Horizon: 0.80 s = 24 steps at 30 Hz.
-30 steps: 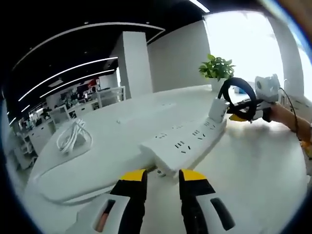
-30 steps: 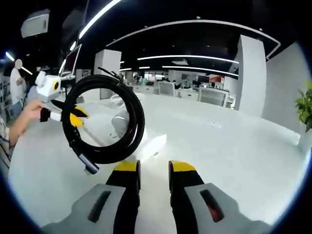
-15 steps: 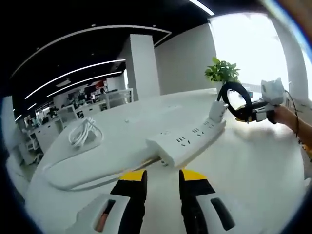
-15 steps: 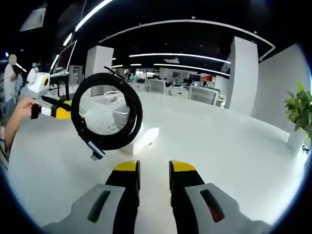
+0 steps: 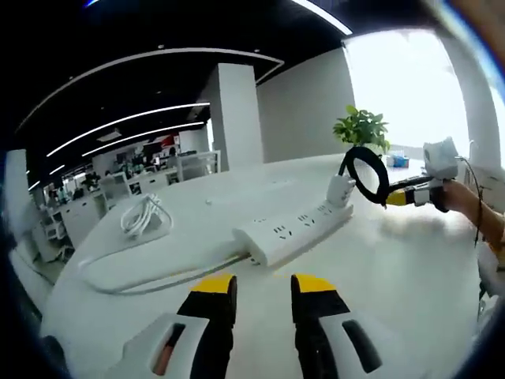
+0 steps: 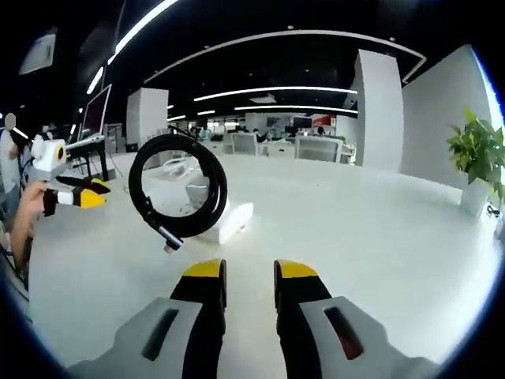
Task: Straighten the power strip on the desk, plug the charger into it
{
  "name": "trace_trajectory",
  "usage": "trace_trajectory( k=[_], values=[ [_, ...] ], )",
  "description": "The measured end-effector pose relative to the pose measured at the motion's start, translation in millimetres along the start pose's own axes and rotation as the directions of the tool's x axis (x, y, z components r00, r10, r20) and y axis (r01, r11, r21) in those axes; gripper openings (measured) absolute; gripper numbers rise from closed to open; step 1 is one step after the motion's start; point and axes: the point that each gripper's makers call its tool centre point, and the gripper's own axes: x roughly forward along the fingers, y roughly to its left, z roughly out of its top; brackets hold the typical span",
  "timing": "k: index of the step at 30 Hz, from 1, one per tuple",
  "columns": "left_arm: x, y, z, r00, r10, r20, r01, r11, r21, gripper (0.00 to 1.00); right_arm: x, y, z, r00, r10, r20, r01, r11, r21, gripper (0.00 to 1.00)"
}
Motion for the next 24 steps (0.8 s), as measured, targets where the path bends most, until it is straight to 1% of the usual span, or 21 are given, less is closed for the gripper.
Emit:
trace_trajectory(
  k=[4,6,11,15,21,24],
  values=[
    [-8.6,-9.7,6.2,1.0,-0.01,0.023,0.01,1.0,0.004,0.28,-7.1,3.4,-2.9,1.0,-0.007,0.001,0.007,1.0,0.019,0.23],
    [-11.6,-13.2,7.4,1.0,-0.012,0.025,0.012,1.0,0.009,0.28,-10.0,3.6,-2.3,1.0,-0.011,0.006,0.01,1.0,0.024,0.23],
    [-17.7,-23.8,5.4,0.999,-0.04,0.03,0.041,0.999,-0.024,0.28,-19.4,3.5,-2.1,0.999,-0.033,0.012,0.033,0.999,0.037,0.23],
    [-23.2,-30.6,2.7,0.999,-0.046,0.029,0.047,0.999,-0.016,0.28,-27.7,7.0,-3.2,0.999,-0.049,0.011,0.048,0.999,0.008,0.23],
    [-31.5,-31.5,1.6,0.999,-0.02,0.034,0.019,1.0,0.01,0.29,-38.9,15.5,-3.3,0.998,-0.059,0.012,0.059,0.998,-0.017,0.25],
    [-35.4,-32.8,0.8,0.999,-0.017,0.038,0.017,1.0,0.006,0.29,-43.0,20.6,-3.0,0.998,-0.056,0.013,0.056,0.998,-0.012,0.25]
  ],
)
